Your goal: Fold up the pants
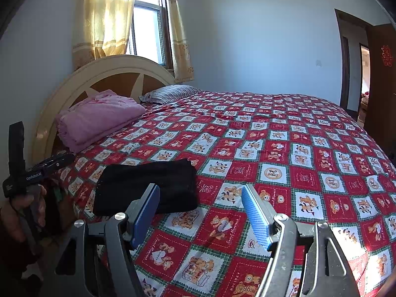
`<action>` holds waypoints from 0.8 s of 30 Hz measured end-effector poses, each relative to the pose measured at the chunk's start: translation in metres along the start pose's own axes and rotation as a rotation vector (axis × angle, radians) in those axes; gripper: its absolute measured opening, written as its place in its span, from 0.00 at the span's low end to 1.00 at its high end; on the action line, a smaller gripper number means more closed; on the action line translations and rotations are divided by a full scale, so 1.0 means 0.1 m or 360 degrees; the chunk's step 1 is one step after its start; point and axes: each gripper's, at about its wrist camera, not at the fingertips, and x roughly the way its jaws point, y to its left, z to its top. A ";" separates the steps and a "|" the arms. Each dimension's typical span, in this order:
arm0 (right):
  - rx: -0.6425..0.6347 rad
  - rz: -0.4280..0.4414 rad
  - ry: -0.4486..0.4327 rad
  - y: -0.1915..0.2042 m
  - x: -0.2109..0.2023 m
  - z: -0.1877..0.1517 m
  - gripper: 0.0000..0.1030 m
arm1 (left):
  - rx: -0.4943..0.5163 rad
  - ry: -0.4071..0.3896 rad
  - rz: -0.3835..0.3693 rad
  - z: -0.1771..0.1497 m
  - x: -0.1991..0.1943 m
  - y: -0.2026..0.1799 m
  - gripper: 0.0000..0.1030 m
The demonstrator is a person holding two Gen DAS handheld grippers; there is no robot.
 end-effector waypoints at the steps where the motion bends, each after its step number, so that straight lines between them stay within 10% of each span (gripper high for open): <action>1: 0.0001 -0.0002 -0.0001 0.00 0.00 0.00 0.68 | 0.0002 -0.0001 0.0004 0.00 0.00 0.00 1.00; 24: -0.0048 -0.0032 0.0023 0.06 0.07 -0.05 0.68 | 0.0074 -0.0001 0.0145 0.03 0.01 -0.07 1.00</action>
